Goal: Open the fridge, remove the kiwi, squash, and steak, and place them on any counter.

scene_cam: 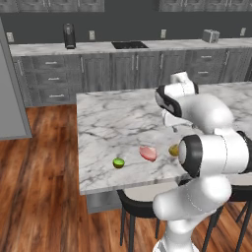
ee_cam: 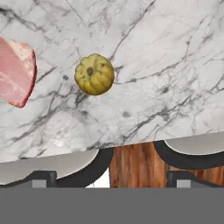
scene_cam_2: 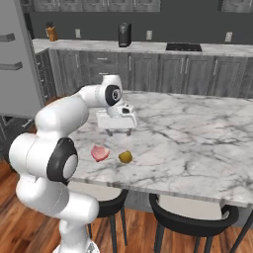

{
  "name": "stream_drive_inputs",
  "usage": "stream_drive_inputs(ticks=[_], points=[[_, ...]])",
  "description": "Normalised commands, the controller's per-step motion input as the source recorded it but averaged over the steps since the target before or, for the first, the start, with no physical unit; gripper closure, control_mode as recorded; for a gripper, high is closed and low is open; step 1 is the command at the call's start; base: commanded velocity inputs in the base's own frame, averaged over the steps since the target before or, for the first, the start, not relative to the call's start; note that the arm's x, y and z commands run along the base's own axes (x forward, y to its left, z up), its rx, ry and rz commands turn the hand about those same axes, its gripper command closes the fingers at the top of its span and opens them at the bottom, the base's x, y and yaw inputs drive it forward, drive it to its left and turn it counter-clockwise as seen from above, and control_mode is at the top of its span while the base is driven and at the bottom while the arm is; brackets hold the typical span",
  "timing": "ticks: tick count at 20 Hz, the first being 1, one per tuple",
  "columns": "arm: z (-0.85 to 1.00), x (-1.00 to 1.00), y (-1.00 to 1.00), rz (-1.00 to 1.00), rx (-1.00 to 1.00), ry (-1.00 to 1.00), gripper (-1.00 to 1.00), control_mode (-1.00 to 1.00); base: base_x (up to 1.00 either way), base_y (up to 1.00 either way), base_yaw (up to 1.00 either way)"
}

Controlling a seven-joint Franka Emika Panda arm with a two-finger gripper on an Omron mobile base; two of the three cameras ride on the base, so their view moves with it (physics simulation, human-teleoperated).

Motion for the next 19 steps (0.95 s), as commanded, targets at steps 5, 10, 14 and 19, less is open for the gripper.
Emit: stream_drive_inputs(ticks=[5, 10, 14, 19], points=[[1.0, -0.77, 0.0, 0.0, 0.05, -0.14, -1.0, -1.0, 0.0, 0.0, 0.0], [1.0, -0.9, 0.09, 0.03, 0.03, -0.22, -1.0, -1.0, 0.0, 0.0, 0.0], [0.81, -0.94, 0.4, 0.11, 0.0, -0.37, -1.0, -1.0, 0.0, 0.0, 0.0], [0.46, -0.97, 0.55, 0.14, 0.0, -0.46, -1.0, -1.0, 0.0, 0.0, 0.0]])
